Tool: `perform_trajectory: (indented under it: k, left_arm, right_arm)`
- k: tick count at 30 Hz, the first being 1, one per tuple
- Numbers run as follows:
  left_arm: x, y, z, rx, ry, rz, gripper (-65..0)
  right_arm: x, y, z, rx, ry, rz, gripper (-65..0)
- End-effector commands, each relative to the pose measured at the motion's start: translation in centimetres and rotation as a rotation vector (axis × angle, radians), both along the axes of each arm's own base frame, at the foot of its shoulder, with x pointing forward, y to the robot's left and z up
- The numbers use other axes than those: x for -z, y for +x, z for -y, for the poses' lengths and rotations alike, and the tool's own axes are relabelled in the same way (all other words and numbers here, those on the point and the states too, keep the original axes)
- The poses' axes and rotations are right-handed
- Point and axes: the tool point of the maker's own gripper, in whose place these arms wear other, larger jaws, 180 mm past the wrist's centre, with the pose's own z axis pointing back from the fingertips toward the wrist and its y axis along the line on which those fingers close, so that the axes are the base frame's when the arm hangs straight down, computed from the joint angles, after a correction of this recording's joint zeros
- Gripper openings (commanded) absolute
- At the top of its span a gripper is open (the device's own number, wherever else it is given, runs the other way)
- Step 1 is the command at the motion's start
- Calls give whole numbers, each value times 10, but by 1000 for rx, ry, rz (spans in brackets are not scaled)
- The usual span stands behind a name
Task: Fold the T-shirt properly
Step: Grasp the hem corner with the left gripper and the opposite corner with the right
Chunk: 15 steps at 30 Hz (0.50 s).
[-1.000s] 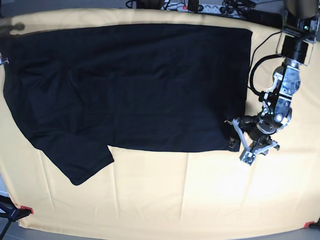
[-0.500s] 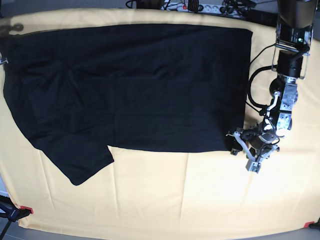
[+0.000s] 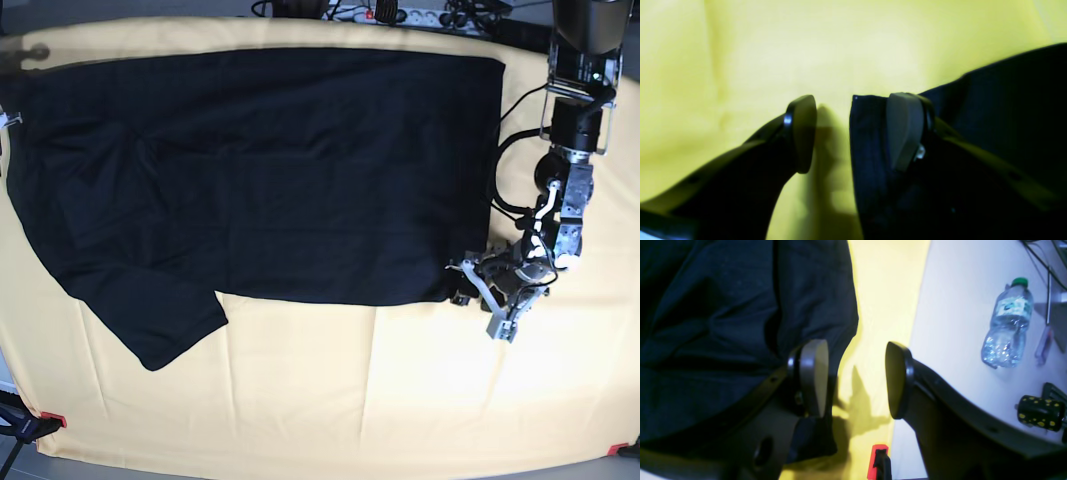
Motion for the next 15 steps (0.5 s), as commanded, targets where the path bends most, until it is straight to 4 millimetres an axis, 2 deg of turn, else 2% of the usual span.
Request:
perform_trajectory:
  k: [1, 4, 10, 12, 15]
  left_arm:
    - [-14, 7, 4, 19, -25, 26, -303]
    - [-13, 3, 10, 58, -33, 17, -303]
    - [-13, 3, 10, 57, -33, 17, -313]
    - [-13, 3, 10, 57, -33, 17, -352]
    - [-14, 3, 10, 57, -33, 17, -475]
  right_arm:
    - [-12, 7, 2, -13, -25, 33, -347]
    - [-11, 6, 2, -11, -22, 33, -348]
    - [-11, 6, 2, -12, -21, 34, -348]
    - [-12, 7, 1, -15, -20, 40, -348]
    - [-12, 7, 1, -15, -20, 40, -348]
